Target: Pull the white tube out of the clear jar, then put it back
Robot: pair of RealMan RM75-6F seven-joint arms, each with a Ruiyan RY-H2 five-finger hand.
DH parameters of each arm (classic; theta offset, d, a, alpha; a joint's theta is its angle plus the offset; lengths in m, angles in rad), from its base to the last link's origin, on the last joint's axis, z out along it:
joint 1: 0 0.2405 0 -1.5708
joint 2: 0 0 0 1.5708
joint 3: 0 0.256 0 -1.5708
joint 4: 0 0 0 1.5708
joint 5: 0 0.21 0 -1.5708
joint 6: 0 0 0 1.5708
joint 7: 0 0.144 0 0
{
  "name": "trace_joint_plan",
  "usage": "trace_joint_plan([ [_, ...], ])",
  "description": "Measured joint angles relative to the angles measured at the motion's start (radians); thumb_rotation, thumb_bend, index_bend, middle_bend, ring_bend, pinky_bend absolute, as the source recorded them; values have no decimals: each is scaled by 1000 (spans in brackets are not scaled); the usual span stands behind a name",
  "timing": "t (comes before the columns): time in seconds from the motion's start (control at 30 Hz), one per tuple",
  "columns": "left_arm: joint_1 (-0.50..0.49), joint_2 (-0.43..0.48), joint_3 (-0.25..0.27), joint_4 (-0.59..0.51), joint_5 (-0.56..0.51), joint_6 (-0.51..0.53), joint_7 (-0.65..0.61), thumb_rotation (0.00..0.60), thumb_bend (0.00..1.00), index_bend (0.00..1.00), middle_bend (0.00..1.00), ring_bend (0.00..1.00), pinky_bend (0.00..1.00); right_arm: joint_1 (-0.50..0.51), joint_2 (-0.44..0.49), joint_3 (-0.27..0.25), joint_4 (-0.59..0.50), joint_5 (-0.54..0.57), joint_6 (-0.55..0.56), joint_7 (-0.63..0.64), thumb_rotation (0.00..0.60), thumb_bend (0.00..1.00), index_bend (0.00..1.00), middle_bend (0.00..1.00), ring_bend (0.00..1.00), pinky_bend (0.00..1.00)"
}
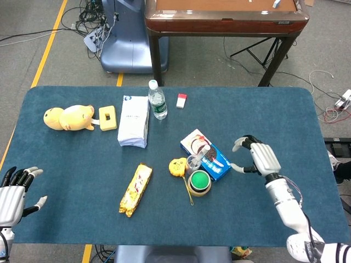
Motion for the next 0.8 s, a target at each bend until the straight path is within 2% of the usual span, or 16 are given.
trace_joint_plan([
  [0.37, 4, 0, 1, 1, 2, -1, 1, 600, 244, 247, 206, 160, 52, 105, -113, 18, 77, 70, -70, -21, 600, 301, 484, 307, 161, 215],
  [0.8, 15, 3, 3, 5, -3, 5, -2, 600, 244, 247, 206, 160, 52, 170, -194, 22, 144, 105, -111, 6, 600, 325, 494, 307, 161, 215],
])
